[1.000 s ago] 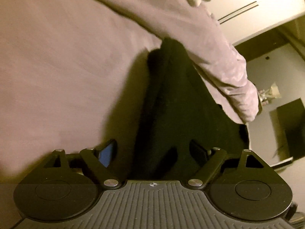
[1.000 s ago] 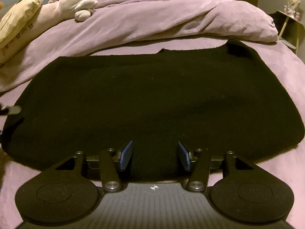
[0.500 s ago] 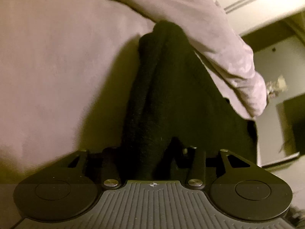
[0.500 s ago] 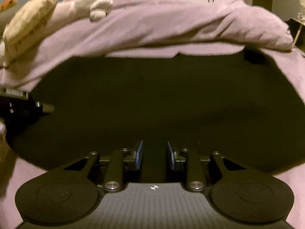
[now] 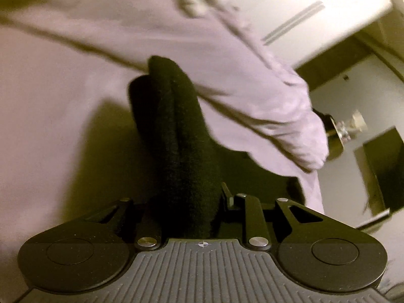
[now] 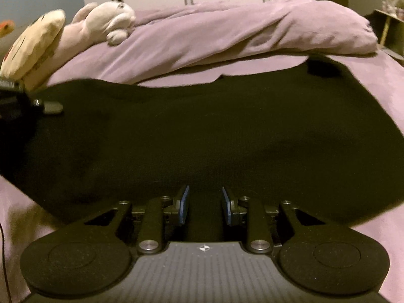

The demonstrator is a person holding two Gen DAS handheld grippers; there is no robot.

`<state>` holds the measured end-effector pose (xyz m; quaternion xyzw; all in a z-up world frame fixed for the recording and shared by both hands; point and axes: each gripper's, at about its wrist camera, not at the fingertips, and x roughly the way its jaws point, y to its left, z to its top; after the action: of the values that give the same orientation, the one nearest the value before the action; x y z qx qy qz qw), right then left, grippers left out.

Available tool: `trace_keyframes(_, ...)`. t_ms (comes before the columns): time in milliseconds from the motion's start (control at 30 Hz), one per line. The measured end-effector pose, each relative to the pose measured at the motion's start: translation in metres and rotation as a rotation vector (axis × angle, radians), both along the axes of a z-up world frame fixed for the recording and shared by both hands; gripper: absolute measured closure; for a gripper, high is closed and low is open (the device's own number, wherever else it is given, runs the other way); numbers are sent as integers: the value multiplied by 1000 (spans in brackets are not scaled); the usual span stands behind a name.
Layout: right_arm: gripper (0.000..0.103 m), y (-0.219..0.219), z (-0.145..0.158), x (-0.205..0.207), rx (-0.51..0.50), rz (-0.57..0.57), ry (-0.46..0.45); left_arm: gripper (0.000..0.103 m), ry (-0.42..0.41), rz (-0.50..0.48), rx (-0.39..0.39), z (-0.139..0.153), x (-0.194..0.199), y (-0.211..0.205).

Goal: Fold small clothes

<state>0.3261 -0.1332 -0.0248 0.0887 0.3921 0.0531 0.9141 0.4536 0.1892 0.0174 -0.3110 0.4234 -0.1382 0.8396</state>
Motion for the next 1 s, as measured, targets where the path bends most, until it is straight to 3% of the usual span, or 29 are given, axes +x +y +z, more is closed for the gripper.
trace_keyframes(100,76,-19,5,-7,21,-31,-19,77,-37,-42,106,26,-1,-54)
trace_keyframes(200,76,-38,6,-12,25,-60,-26,77,-69,-75,172,27,-3,-110)
trace_keyframes(267,76,-54,7,-18,19,-80,-31,76,-55,-91,199,18,-4,-145)
trace_keyframes(433,76,-93,3,-27,10,-135,-14,72,-72,-166,362,-22,-11,-231)
trace_keyframes(500,76,-107,1,-31,6,-154,-4,59,-41,-188,399,-43,-15,-248)
trace_keyframes(533,76,-112,1,-33,5,-158,-3,52,-60,-192,403,-47,-20,-250)
trace_keyframes(600,75,-122,1,-36,4,-165,-4,28,-112,-226,432,-40,-33,-256)
trace_keyframes(633,74,-125,2,-36,1,-165,-6,23,-133,-256,423,-33,-40,-257)
trace_keyframes(733,74,-131,5,-36,7,-173,-17,21,-162,-343,308,-9,-72,-242)
trace_keyframes(833,74,-128,17,-35,46,-163,-44,16,-176,-331,226,12,-101,-216)
trace_keyframes(900,74,-120,25,-32,76,-129,-80,12,-178,-253,249,15,-117,-191)
trace_keyframes(1000,74,-102,27,-23,135,-51,-104,13,-82,-145,328,-4,-115,-161)
